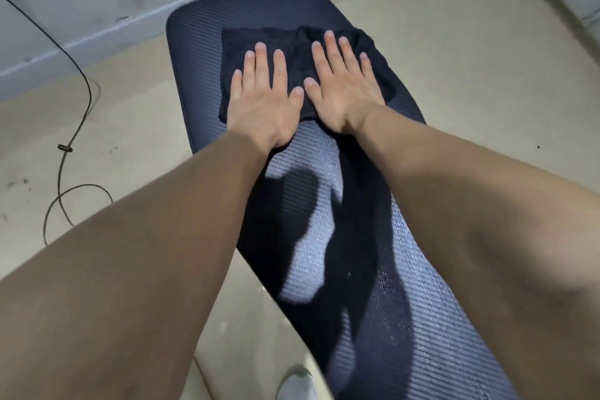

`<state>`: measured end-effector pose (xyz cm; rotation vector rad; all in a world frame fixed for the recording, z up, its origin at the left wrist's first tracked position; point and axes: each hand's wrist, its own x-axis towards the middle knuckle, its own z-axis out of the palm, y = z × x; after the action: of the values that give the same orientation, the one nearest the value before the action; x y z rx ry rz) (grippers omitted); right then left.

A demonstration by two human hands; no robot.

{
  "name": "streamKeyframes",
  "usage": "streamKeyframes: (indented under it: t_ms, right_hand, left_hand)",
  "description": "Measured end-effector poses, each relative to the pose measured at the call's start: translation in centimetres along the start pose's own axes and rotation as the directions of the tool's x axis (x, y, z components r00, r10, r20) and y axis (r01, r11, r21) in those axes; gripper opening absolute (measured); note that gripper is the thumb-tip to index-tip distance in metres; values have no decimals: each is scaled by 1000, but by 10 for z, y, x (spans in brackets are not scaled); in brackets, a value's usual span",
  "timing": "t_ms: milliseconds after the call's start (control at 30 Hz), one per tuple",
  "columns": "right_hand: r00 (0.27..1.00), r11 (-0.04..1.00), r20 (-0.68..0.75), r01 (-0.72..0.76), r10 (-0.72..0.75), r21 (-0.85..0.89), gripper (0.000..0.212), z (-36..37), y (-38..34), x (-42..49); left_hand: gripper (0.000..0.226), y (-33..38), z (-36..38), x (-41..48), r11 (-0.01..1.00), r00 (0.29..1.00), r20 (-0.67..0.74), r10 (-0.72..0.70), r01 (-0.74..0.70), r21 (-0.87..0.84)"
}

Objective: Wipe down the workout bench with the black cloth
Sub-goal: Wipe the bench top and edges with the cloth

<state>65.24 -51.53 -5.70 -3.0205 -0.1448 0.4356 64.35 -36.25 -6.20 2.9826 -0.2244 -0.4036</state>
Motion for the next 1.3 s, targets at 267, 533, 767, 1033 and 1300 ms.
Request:
streamKeyframes:
  t_ms: [267, 533, 767, 1033, 1300]
  right_hand:
    - [999, 998, 24, 44, -45, 39, 66, 29, 15, -128]
    - [997, 998, 46, 59, -59, 14, 66, 71, 49, -298]
    - [997, 1000, 72, 6, -8, 22, 66, 107, 81, -442]
    - [994, 996, 93, -68, 63, 53, 65, 148, 107, -589]
    - [988, 991, 124, -107, 97, 77, 66, 171, 113, -676]
  left_hand:
    - [70, 37, 32, -127, 999, 999, 15, -28, 28, -27]
    - [70, 109, 86, -286, 999, 999, 6, -32, 32, -8]
    - [68, 167, 121, -406, 997, 995, 63, 78, -77, -13]
    - [67, 219, 165, -528, 980, 978, 71, 196, -199, 32]
    - [67, 242, 179, -599, 968, 957, 148, 247, -251, 8]
